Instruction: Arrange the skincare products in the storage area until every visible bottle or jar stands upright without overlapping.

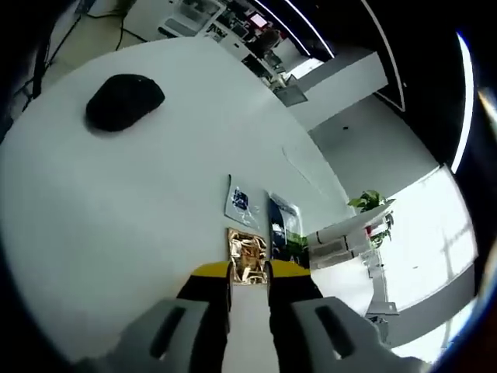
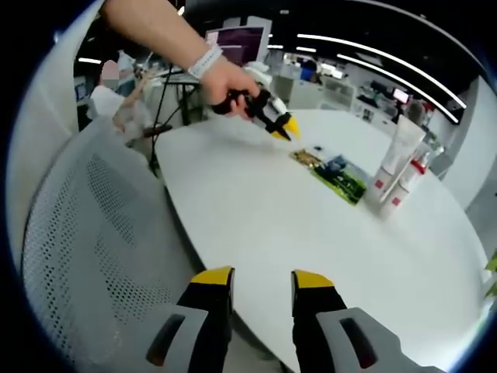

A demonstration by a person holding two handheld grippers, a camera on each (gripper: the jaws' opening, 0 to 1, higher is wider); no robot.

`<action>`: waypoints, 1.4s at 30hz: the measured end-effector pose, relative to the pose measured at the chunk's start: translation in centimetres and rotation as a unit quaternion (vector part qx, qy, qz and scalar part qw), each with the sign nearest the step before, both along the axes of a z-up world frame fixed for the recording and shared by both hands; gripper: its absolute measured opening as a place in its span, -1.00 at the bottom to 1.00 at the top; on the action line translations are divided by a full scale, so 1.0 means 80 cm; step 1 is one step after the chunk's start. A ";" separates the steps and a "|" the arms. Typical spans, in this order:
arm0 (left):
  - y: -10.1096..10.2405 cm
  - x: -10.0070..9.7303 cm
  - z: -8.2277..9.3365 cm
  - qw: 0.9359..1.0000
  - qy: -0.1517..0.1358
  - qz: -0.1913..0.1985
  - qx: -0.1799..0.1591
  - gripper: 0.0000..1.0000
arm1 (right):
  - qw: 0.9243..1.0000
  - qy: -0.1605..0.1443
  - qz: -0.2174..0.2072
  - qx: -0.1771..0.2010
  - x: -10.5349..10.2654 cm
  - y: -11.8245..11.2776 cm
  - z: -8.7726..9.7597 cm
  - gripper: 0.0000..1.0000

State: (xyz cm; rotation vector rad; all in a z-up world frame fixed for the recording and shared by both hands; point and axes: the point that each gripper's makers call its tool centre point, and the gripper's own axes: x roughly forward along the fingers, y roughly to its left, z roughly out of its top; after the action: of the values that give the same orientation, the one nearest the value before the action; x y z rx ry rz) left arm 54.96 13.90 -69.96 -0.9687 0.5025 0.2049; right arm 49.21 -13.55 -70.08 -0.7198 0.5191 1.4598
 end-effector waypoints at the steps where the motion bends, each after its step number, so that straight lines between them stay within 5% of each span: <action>1: -0.007 -0.003 0.007 1.000 -0.010 -0.010 0.005 -0.76 | 1.000 0.001 0.000 0.002 0.000 0.001 0.001 -0.39; 9: -0.078 -0.058 0.074 0.992 -0.100 -0.052 0.048 -0.55 | 0.999 0.007 -0.002 0.047 -0.003 0.012 0.019 -0.27; 15: -0.141 -0.108 0.114 0.980 -0.149 -0.090 0.099 -0.43 | 0.995 0.024 -0.026 0.088 0.003 0.019 0.036 -0.10; 22: -0.181 -0.143 0.136 0.971 -0.154 -0.105 0.153 -0.16 | 0.991 0.041 -0.029 0.126 0.000 0.029 0.052 0.15; 25: -0.187 -0.149 0.141 0.966 -0.159 -0.096 0.181 0.03 | 0.988 0.048 -0.067 0.132 0.019 0.024 0.060 0.15; 30: -0.205 -0.151 0.138 0.956 -0.146 -0.106 0.231 0.18 | 0.970 0.083 -0.129 0.186 0.048 0.012 0.097 0.38; 35: -0.212 -0.145 0.139 0.937 -0.135 -0.120 0.299 0.47 | 0.964 0.049 -0.112 0.235 0.062 0.001 0.134 0.66; 38: -0.214 -0.145 0.143 0.934 -0.133 -0.109 0.314 0.58 | 0.964 0.050 -0.096 0.244 0.058 -0.005 0.136 0.80; 42: -0.215 -0.143 0.147 0.921 -0.138 -0.104 0.349 0.82 | 0.963 0.041 -0.071 0.256 0.052 -0.010 0.133 0.87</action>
State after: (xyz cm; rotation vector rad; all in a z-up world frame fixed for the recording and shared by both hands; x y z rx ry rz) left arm 43.56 -3.28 -58.19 -0.2329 0.2335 0.0426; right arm 53.35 -14.34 -59.41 -0.2088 0.2301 1.4116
